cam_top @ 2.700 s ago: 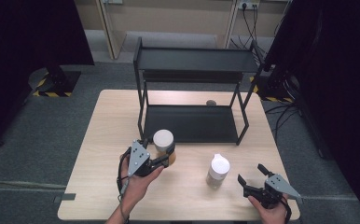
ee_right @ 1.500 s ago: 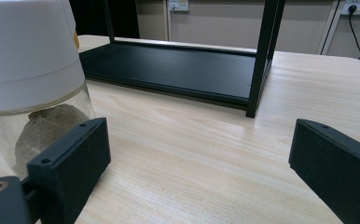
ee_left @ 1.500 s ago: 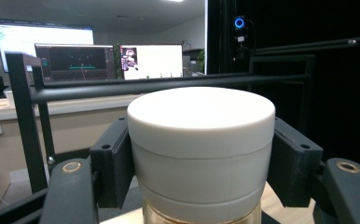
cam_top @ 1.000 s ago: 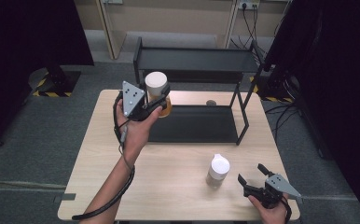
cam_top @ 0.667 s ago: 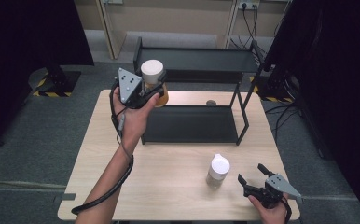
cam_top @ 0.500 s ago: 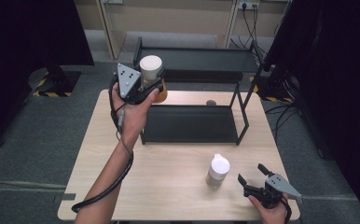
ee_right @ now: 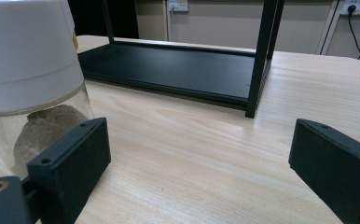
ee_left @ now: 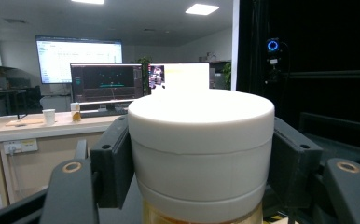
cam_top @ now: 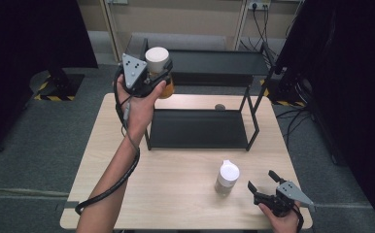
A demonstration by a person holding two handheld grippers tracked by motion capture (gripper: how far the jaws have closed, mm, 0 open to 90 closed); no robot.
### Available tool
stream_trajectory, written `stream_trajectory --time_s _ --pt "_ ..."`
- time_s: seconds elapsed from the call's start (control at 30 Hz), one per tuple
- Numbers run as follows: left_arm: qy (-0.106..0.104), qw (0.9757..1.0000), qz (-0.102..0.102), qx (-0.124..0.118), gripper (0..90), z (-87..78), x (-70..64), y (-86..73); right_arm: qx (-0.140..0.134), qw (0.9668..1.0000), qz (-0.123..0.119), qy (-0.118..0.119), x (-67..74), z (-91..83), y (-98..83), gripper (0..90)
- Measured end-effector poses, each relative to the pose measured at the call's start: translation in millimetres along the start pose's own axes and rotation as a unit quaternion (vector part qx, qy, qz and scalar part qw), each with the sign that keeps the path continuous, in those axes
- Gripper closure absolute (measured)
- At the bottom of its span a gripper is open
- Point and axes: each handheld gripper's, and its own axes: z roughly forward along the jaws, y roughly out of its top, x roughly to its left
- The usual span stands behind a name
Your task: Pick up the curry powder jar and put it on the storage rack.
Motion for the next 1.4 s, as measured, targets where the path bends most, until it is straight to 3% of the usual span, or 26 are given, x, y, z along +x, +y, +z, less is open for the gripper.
stream_trajectory --time_s 0.57,1.4 --pt "0.015 0.9999 0.001 0.001 33.5 27.3 1.5 29.7 -0.002 1.0 0.002 0.001 -1.2 0.0 -0.8 5.8" --pt "0.021 0.9997 -0.003 0.01 33.6 56.7 3.0 41.2 -0.002 1.0 0.001 0.003 -1.8 -0.1 -0.6 5.8"
